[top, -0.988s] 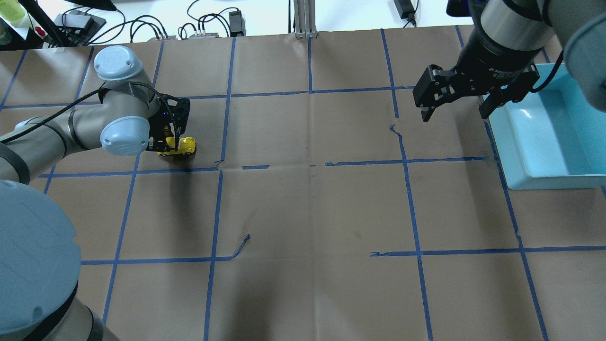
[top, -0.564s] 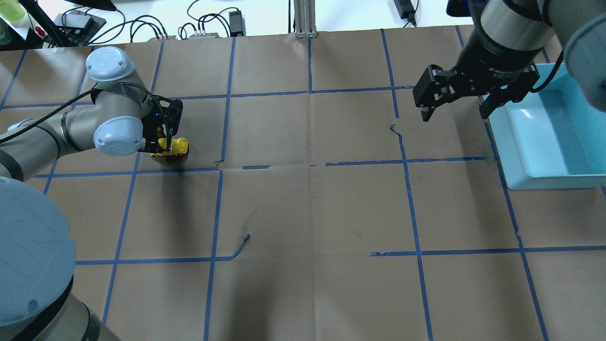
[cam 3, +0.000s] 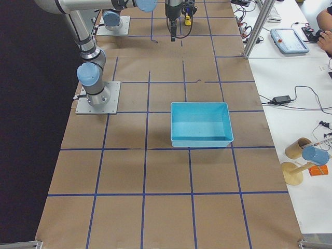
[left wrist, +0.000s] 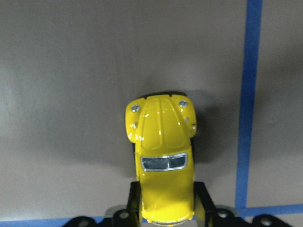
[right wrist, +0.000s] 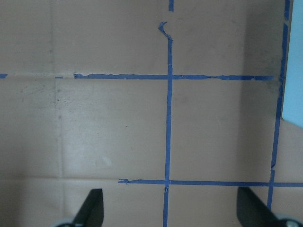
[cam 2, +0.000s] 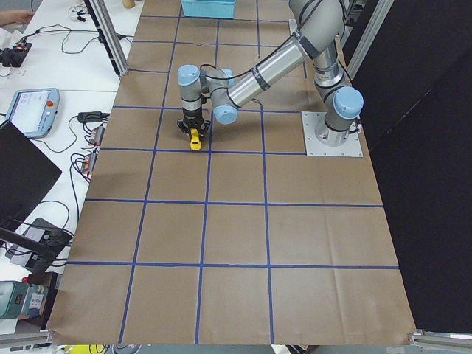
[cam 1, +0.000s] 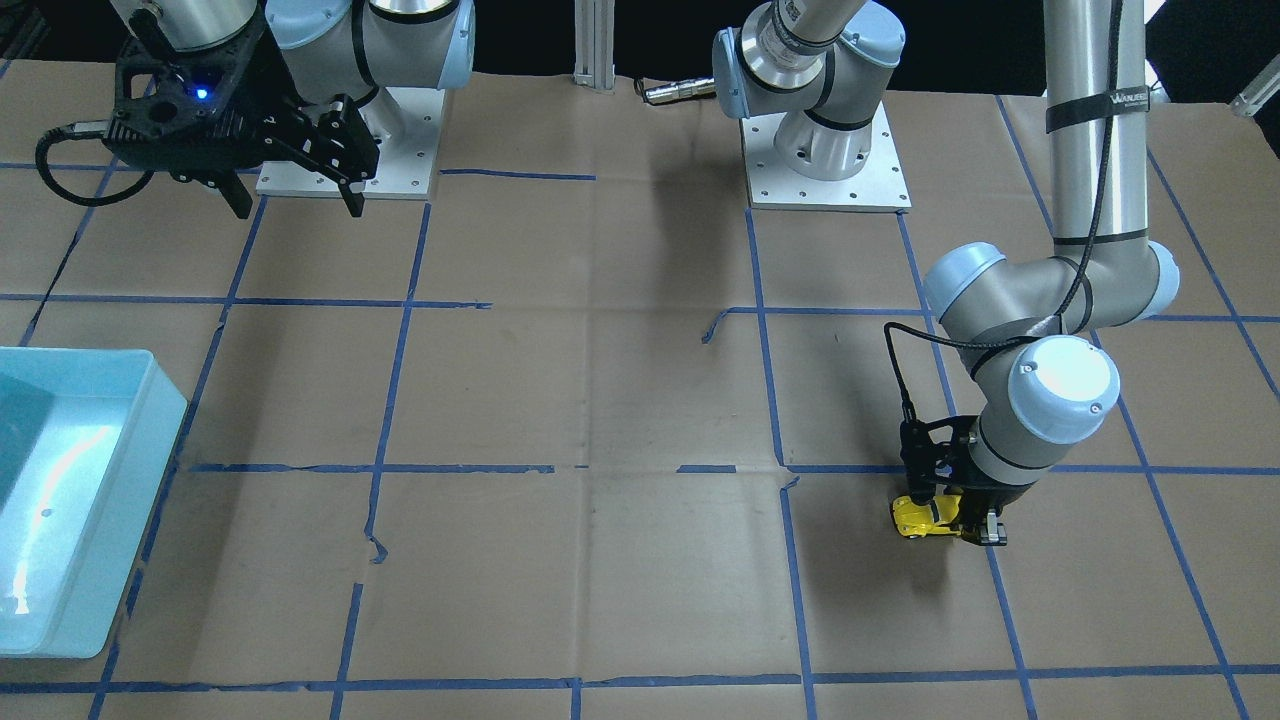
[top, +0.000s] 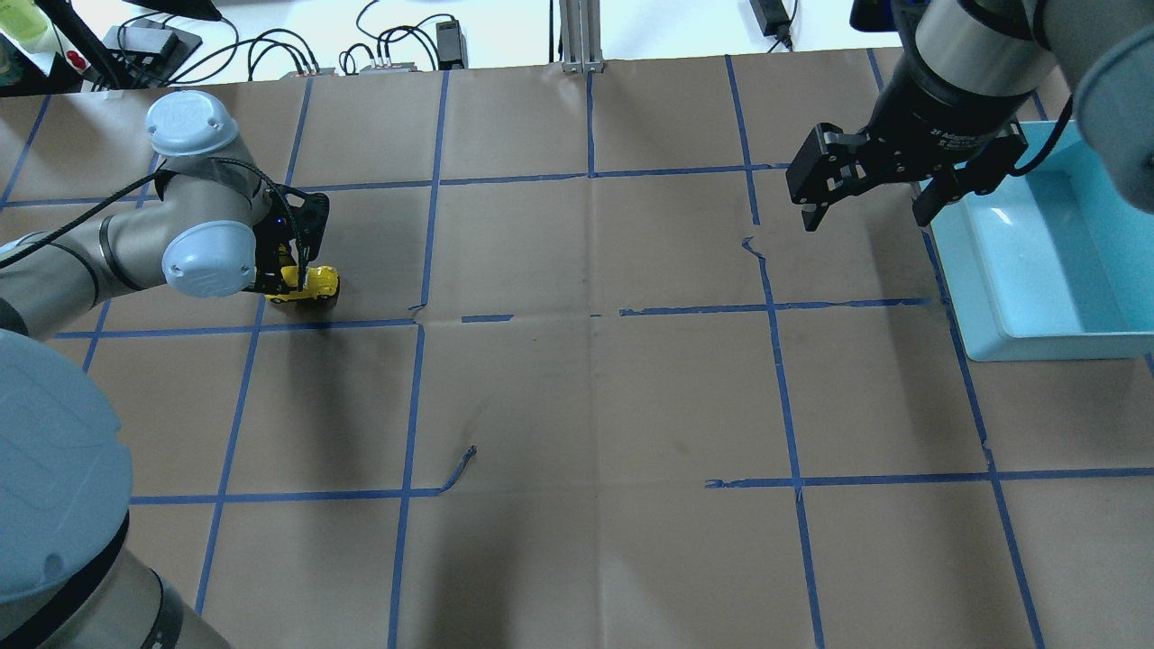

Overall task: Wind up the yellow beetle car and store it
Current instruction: 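Open and lift the left gripper, releasing the car to roll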

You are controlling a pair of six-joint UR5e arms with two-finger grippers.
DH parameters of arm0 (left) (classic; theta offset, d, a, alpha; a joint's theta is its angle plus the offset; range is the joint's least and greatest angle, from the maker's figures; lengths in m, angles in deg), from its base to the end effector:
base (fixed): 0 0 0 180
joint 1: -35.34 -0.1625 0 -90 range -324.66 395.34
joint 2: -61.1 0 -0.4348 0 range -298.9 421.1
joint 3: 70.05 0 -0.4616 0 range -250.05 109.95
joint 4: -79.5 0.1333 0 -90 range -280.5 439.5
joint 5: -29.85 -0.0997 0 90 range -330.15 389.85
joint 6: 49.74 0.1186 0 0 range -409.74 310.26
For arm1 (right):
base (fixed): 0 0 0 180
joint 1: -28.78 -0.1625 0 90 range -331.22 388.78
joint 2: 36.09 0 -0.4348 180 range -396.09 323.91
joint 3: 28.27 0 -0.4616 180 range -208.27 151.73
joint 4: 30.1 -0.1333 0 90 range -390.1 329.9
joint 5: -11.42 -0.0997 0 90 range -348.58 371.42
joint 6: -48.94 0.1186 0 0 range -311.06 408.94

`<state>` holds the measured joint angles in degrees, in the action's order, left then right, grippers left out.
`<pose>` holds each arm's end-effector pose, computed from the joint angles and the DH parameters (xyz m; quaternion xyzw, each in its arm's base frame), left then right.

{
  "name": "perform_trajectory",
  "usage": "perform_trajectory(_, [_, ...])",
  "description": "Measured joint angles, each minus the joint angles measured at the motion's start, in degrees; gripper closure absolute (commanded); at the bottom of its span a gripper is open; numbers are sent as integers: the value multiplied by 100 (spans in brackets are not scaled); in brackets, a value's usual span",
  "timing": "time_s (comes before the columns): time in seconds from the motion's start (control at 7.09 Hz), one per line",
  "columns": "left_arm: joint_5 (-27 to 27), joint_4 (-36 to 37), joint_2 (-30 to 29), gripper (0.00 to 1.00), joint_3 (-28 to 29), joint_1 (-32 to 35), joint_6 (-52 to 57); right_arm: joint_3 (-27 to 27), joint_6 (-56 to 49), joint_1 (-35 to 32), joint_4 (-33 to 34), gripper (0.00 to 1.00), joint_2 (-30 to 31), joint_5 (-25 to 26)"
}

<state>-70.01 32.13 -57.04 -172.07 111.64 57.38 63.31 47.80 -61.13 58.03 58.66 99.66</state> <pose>0.0471 -0.6704 0.1358 0.7238 0.6843 0.0641 0.0611 0.1361 -0.5275 0.5051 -0.0093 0.9998 -0.0115 0.0152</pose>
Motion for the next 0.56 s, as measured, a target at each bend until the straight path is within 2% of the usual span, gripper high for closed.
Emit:
perform_trajectory(0.14, [34, -19, -3, 19, 40, -7, -21, 0, 0, 0, 0, 0, 0, 0])
perform_trajectory(0.42, [94, -89, 143, 16, 210, -9, -63, 0, 0, 0, -5, 0, 0, 0])
perform_trajectory(0.56, [87, -346, 249, 15, 419, -6, -77, 0, 0, 0, -5, 0, 0, 0])
